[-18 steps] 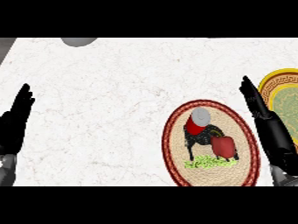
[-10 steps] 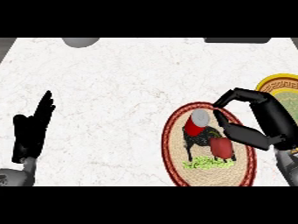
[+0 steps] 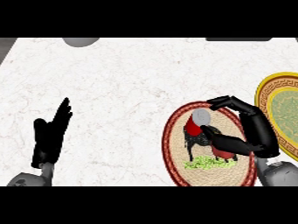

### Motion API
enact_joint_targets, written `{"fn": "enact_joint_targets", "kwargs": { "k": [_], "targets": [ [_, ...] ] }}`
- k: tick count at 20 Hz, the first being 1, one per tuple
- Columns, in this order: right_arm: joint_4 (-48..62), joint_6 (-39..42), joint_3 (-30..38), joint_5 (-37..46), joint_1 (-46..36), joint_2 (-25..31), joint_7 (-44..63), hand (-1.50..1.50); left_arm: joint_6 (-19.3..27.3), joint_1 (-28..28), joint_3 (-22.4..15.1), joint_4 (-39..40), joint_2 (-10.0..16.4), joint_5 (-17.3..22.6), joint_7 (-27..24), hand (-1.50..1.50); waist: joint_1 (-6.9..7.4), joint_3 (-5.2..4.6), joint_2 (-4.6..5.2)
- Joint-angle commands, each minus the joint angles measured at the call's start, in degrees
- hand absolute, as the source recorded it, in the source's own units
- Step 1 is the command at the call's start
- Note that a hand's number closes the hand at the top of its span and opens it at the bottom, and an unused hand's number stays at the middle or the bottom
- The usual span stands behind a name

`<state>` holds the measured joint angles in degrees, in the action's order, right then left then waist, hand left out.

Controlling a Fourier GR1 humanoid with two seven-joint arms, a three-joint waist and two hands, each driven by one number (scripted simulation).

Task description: Pick the can from the placemat and place it in the plate

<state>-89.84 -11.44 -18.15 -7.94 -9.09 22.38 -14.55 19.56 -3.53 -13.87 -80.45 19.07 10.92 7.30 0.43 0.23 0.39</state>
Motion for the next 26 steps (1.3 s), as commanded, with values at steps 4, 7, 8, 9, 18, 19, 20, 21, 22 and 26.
{"fn": "enact_joint_targets", "kwargs": {
  "k": [4,7,8,9,18,19,20,21,22,26],
  "targets": [
    [10.37,13.18,-1.29,2.70,-3.54,4.77,-9.72,-1.50,0.91,0.69,-1.17,-2.65,-1.77,-1.16,3.09,0.00,0.31,-0.20,-0.29],
    [5.48,10.45,-3.59,11.06,-3.74,10.90,-4.47,-1.50,0.55,-0.32,-0.45,-2.15,-0.88,-1.21,3.78,0.00,-0.24,-0.29,-0.51],
    [7.35,10.83,-1.04,11.39,-7.79,12.84,-2.57,-1.50,-0.42,-0.26,-0.04,-2.04,0.21,-1.09,3.71,0.00,0.20,-0.30,-0.42],
    [6.42,10.36,-3.01,13.95,-8.72,12.80,0.69,-1.50,0.87,-1.58,-0.30,-2.75,-0.54,-1.79,5.05,0.00,0.09,-0.30,-0.48],
    [2.12,24.35,-10.13,19.78,-14.43,16.72,18.57,-1.50,-1.79,1.44,1.26,-2.82,0.44,-1.10,3.70,0.00,0.05,-0.32,-0.54],
    [3.15,26.67,-10.52,19.85,-18.95,15.21,22.97,-1.50,-1.22,0.53,0.90,-1.43,-0.99,-1.78,2.21,0.00,0.36,-0.35,-0.40],
    [3.71,29.09,-10.51,18.83,-18.04,15.68,21.67,-1.50,-2.47,1.67,2.44,-1.73,0.08,-0.49,1.73,0.00,0.31,-0.32,-0.40],
    [4.30,31.38,-10.87,18.31,-20.60,14.35,24.65,-1.50,0.26,-1.71,1.38,-3.13,-0.88,-2.63,5.45,0.00,0.27,-0.28,-0.39],
    [1.55,31.32,-11.59,19.49,-19.28,13.40,27.07,-1.50,-2.29,0.21,3.03,-2.41,0.14,-0.87,3.54,0.00,-0.04,-0.29,-0.47],
    [3.98,36.39,-11.22,20.79,-21.52,9.78,29.67,-1.50,0.00,-2.29,1.76,-1.55,-2.56,-4.20,6.02,0.00,-0.15,-0.25,-0.39]
  ]
}}
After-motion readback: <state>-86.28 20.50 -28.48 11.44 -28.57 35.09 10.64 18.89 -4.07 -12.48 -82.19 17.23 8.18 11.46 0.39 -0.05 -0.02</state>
